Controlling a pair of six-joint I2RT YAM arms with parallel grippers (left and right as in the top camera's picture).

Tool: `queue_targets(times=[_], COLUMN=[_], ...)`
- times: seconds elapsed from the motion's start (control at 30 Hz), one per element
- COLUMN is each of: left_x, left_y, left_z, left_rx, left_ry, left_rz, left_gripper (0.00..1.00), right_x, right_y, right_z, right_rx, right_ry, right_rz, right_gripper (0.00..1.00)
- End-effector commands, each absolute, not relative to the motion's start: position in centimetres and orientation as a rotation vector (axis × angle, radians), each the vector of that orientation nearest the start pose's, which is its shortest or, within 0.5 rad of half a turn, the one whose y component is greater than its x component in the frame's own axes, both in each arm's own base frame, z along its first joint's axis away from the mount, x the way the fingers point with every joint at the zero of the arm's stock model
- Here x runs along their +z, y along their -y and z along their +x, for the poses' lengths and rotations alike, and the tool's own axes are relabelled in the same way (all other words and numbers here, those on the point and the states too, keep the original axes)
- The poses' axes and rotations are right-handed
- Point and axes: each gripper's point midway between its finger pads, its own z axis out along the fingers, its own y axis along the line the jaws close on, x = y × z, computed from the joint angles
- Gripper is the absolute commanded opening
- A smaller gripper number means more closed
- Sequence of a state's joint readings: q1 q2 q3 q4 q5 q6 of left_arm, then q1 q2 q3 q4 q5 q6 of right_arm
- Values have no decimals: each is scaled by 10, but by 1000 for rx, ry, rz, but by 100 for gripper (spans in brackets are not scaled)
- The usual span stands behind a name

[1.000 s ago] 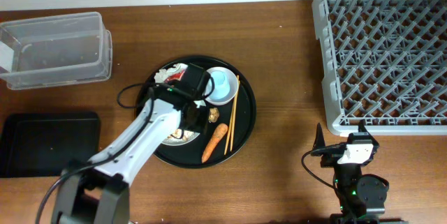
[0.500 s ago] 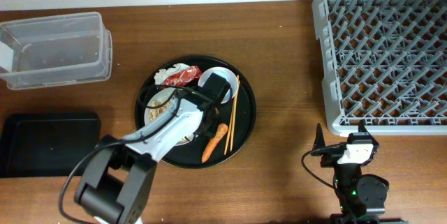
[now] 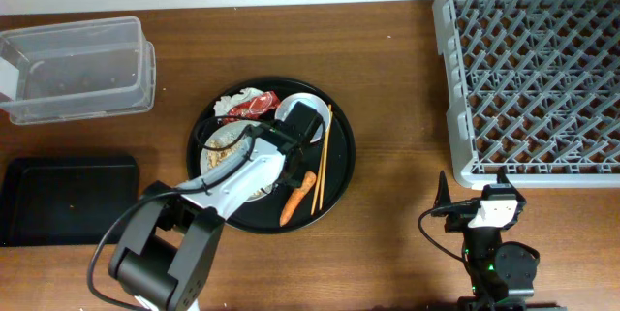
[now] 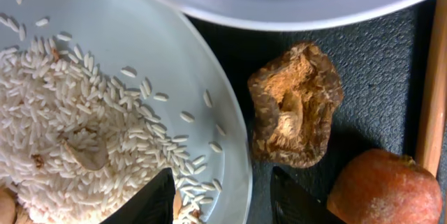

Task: Sort waste into correct bins and load items into the dishwasher rack
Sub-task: 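Grasp the white plate rim with the left gripper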

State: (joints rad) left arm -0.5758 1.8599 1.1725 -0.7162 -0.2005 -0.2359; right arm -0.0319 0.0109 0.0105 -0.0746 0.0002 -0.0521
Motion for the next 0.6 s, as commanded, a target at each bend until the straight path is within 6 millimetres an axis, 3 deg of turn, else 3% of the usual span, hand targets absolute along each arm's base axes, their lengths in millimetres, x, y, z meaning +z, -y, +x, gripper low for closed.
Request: queue_targets(times=[0.0, 0.43, 0.57], left_x=[13, 0, 0], left_y=[168, 172, 169], left_z=[321, 313, 315], left_rx=[220, 244, 266], left_ry=[-2857, -2884, -2877], left_rz=[492, 533, 529], left_gripper=[43, 36, 28], right_x=[155, 155, 155], right_y=[8, 8, 8], right_z=[246, 246, 246], right_rx=[-62, -62, -62], right_ry=[-1651, -1651, -1651], right_rz=[-7, -7, -7], right_gripper=[98, 98, 98])
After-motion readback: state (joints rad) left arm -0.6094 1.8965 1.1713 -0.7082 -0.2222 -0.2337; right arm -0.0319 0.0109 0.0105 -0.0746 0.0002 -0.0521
